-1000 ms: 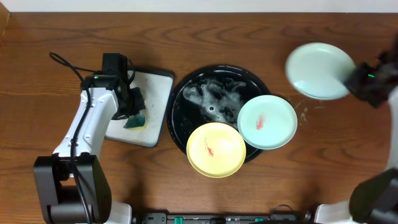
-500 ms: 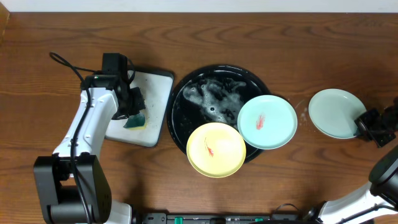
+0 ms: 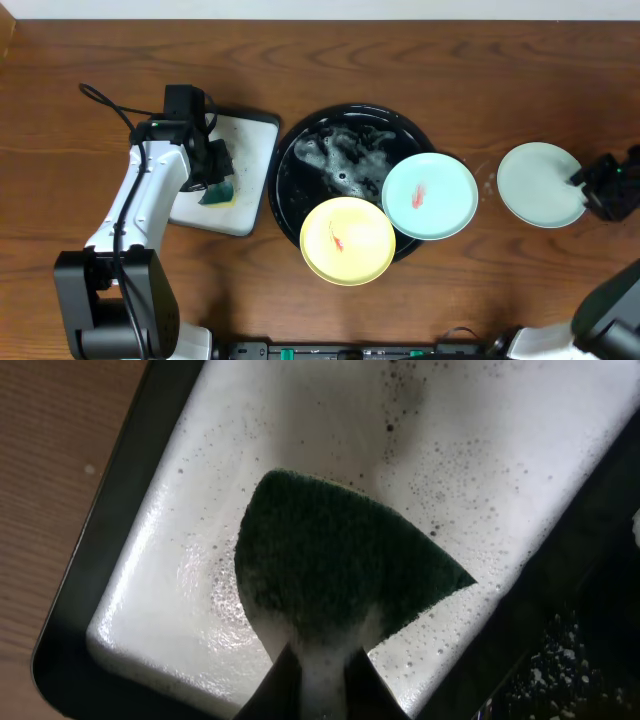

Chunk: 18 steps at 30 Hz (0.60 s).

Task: Clean dirty plates on tray and stack at the side
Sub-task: 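Carry the plate to the right side and set it down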

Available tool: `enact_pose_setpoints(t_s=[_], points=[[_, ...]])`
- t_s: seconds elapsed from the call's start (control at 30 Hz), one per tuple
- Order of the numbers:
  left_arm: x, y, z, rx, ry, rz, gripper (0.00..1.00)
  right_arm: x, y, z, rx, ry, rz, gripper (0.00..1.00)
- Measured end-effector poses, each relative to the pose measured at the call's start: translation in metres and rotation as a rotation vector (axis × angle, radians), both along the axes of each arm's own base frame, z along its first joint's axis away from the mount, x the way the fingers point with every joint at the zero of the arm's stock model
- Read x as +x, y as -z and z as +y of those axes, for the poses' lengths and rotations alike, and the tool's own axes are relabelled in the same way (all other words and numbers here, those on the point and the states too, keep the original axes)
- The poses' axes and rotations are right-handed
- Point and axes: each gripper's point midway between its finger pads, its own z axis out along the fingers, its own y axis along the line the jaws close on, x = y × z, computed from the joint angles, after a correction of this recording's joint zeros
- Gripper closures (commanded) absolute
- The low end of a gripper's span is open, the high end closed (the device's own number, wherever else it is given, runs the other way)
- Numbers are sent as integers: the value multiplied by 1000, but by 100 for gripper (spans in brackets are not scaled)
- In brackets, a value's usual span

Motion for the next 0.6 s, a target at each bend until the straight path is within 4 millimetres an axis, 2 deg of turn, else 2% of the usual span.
enact_pose_setpoints(t_s=[0.1,0.17,0.23,0.3,0.37,0.43,0.57,0.6], points=[[0,0,0,0,0,0,92,9,-15,50,10,-182,-28,46],[0,0,0,0,0,0,92,12,-16,82,26,-296,-20,46],[0,0,0,0,0,0,92,12,-11,113,28,-411,-4,46],[0,0,0,0,0,0,92,3,2,141,12,-511,42,45],[0,0,0,0,0,0,92,-10,19,155,-30,-572,101,46],[0,0,0,0,0,0,92,-21,37,160,-77,-606,150,50],[0,0,0,0,0,0,92,-24,58,161,-132,-612,151,67],[0,0,0,0,0,0,92,-22,61,160,-141,-608,142,76]])
